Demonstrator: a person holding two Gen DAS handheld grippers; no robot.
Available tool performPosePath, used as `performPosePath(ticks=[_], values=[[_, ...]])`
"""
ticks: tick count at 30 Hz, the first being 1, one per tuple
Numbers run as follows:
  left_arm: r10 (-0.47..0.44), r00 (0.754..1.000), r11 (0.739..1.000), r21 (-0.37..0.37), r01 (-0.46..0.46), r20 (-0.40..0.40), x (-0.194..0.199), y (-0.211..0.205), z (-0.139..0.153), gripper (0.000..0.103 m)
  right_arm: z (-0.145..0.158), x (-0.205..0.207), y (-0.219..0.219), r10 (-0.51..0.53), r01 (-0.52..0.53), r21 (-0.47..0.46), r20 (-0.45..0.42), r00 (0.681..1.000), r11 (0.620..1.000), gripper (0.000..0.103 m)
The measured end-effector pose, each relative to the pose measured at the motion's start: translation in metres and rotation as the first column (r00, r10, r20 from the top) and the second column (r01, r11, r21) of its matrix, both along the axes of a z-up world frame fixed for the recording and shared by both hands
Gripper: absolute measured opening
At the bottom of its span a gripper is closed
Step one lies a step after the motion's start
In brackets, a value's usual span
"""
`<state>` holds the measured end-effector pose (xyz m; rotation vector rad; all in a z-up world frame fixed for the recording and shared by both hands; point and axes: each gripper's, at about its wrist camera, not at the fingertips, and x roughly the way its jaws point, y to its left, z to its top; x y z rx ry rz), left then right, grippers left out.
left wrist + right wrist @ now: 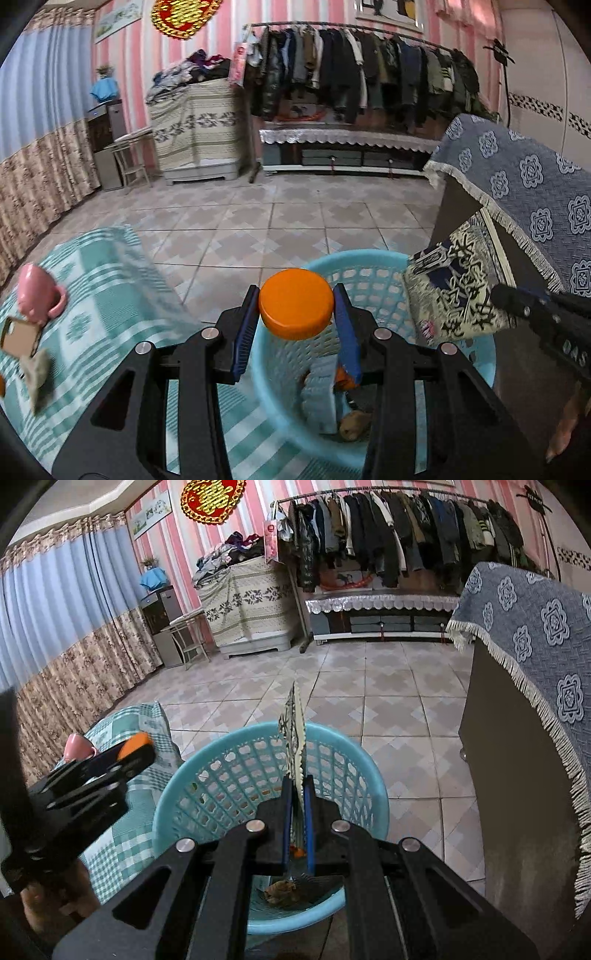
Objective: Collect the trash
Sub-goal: 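Carry the packet and lid over the blue basket and release the packet with the right tool, then open the left tool to drop the orange lid into the blue basket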
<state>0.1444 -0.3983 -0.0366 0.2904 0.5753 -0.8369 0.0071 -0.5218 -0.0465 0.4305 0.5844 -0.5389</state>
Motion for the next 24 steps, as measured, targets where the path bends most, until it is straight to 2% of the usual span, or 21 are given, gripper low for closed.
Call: performPosePath(ticks=[7, 8, 9, 10, 12, 16, 20, 22, 23, 24], values=[[-0.037, 0.999, 0.998, 0.043, 0.038, -0.017, 0.006, -0.037, -0.015, 0.041, -0.006, 0.005, -0.001, 0.002, -0.002, 0.015, -0.007, 1.0, 1.0, 0.007], [-0.041, 0.999, 0.998, 0.049, 0.042, -0.024, 0.006, -0.039, -0.017, 0.046, -0.008, 0.005, -0.002, 0.003, -0.003, 0.02, -0.007, 1.0, 1.0, 0.007], [-0.037, 0.999, 0.998, 0.057, 0.038, -0.028, 0.008, -0.04, -0.019, 0.065, -0.009, 0.005, -0.002, 0.003, -0.003, 0.023, -0.008, 1.0, 1.0, 0.007], [-0.024, 1.0, 0.998, 0.058, 0.025, -0.019, 0.009, -0.039, -0.02, 0.074, -0.011, 0.006, -0.003, 0.003, -0.002, 0.028, -0.013, 1.0, 1.0, 0.007], [0.002, 1.0, 0.998, 0.056, -0.003, 0.01, 0.011, -0.035, -0.019, 0.077, -0.013, 0.007, -0.004, 0.003, -0.002, 0.034, -0.02, 1.0, 0.999, 0.007], [0.05, 0.999, 0.998, 0.041, -0.049, -0.006, 0.025, -0.02, -0.012, 0.082, -0.018, 0.012, -0.003, 0.01, -0.008, 0.043, -0.029, 1.0, 0.999, 0.007], [0.11, 0.994, 0.994, 0.008, -0.11, 0.012, 0.034, 0.009, 0.0, 0.088, -0.022, 0.024, 0.003, 0.029, -0.028, 0.025, -0.041, 0.999, 0.999, 0.008], [0.13, 0.991, 0.992, -0.001, -0.13, 0.02, 0.035, 0.02, 0.006, 0.089, -0.025, 0.03, 0.007, 0.037, -0.036, 0.011, -0.056, 0.998, 0.999, 0.024], [0.138, 0.99, 0.99, -0.006, -0.138, 0.024, 0.035, 0.027, 0.008, 0.089, -0.026, 0.034, 0.009, 0.044, -0.044, 0.002, -0.064, 0.997, 0.999, 0.05], [0.148, 0.988, 0.989, -0.009, -0.148, 0.033, 0.033, 0.034, 0.011, 0.09, -0.027, 0.035, 0.011, 0.044, -0.044, -0.005, -0.066, 0.997, 0.999, 0.064]])
